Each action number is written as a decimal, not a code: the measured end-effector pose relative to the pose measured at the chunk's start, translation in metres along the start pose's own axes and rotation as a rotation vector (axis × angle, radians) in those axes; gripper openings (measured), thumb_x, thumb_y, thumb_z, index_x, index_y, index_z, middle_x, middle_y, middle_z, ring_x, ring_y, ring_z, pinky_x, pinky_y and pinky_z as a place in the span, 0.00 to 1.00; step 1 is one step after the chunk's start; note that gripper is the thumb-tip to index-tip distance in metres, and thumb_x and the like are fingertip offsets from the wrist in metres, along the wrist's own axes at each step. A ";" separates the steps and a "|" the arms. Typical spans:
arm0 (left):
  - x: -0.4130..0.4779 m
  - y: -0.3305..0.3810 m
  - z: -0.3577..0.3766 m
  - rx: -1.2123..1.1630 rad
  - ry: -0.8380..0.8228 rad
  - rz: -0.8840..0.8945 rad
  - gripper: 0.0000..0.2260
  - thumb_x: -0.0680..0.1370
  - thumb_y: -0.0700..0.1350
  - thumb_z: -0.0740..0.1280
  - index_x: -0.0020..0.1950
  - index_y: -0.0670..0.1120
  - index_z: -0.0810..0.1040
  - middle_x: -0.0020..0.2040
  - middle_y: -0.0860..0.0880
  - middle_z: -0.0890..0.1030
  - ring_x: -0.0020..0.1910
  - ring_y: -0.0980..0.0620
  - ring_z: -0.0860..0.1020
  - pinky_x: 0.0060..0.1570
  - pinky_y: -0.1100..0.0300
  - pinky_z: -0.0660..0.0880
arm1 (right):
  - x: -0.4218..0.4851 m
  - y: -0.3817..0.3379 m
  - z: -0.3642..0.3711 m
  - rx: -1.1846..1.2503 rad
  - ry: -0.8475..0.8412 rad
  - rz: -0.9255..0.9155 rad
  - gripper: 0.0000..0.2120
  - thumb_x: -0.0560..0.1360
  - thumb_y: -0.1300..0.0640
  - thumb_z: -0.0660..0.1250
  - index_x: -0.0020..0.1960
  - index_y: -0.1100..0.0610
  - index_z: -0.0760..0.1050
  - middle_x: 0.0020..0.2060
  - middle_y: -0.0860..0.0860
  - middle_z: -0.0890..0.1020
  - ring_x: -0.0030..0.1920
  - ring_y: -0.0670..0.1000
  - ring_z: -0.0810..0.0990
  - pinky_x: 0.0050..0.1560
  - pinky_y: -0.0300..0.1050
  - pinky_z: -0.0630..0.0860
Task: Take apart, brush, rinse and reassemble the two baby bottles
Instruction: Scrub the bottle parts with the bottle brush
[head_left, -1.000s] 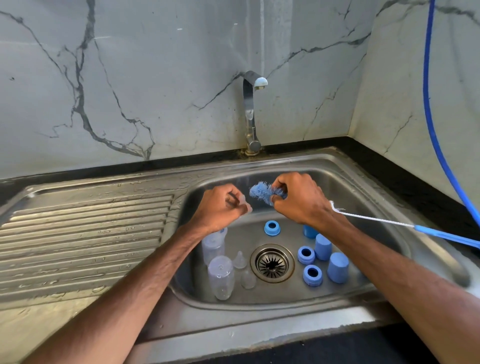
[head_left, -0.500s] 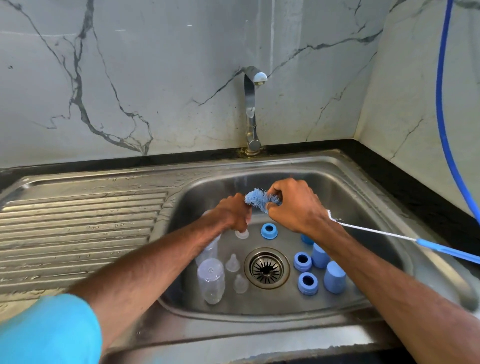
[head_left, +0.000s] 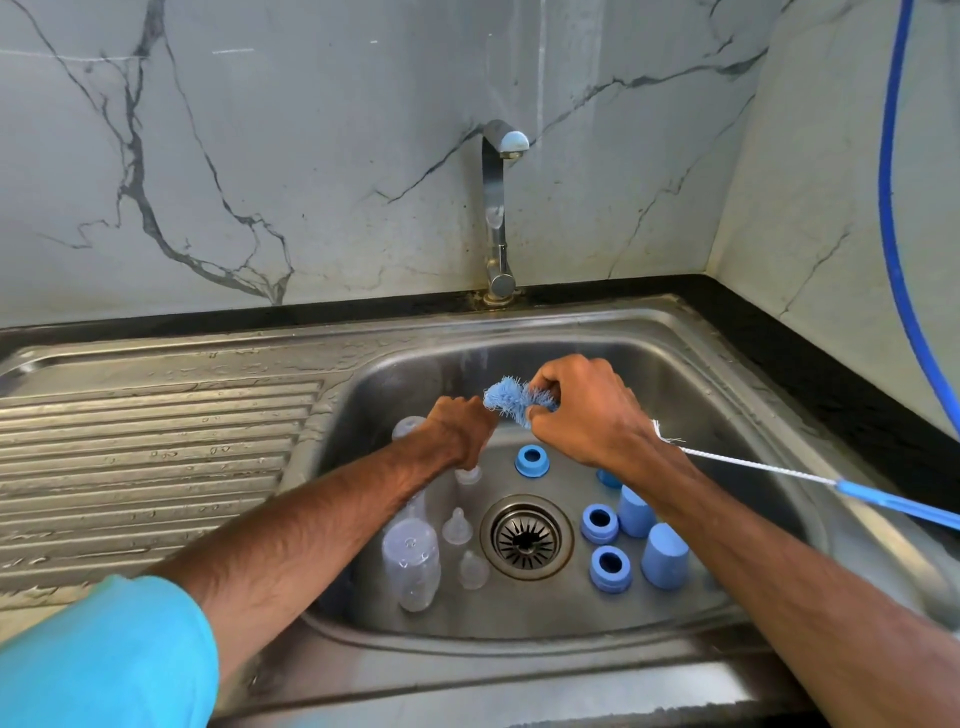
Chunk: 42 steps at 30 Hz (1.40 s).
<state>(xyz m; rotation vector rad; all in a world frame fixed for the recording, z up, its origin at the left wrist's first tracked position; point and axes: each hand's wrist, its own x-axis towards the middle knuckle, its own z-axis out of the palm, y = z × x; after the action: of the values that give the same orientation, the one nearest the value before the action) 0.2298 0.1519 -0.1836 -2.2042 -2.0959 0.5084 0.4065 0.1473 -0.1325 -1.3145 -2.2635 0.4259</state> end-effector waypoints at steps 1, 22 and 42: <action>0.000 0.001 0.000 0.031 0.010 0.009 0.13 0.78 0.41 0.70 0.62 0.46 0.76 0.59 0.48 0.80 0.58 0.47 0.80 0.62 0.51 0.76 | 0.000 0.000 0.000 -0.001 0.000 0.000 0.06 0.72 0.57 0.74 0.49 0.51 0.83 0.40 0.46 0.83 0.40 0.48 0.81 0.43 0.48 0.82; 0.044 0.027 0.018 -0.348 0.003 0.206 0.24 0.76 0.54 0.74 0.68 0.47 0.74 0.64 0.46 0.79 0.60 0.46 0.78 0.57 0.50 0.75 | 0.001 0.005 -0.011 -0.070 0.084 0.049 0.16 0.75 0.55 0.74 0.61 0.52 0.79 0.55 0.51 0.85 0.55 0.54 0.83 0.58 0.56 0.81; -0.057 -0.033 -0.040 -1.712 0.061 -0.319 0.15 0.83 0.48 0.65 0.65 0.40 0.78 0.54 0.39 0.81 0.46 0.48 0.80 0.47 0.57 0.79 | -0.002 -0.005 -0.031 -0.163 0.084 -0.179 0.10 0.79 0.48 0.70 0.59 0.48 0.79 0.49 0.47 0.84 0.45 0.47 0.81 0.46 0.45 0.80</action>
<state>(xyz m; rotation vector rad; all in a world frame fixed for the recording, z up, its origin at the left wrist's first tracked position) 0.2074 0.1058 -0.1262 -1.8400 -3.1094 -2.0136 0.4210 0.1441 -0.1045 -1.1693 -2.3599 0.1237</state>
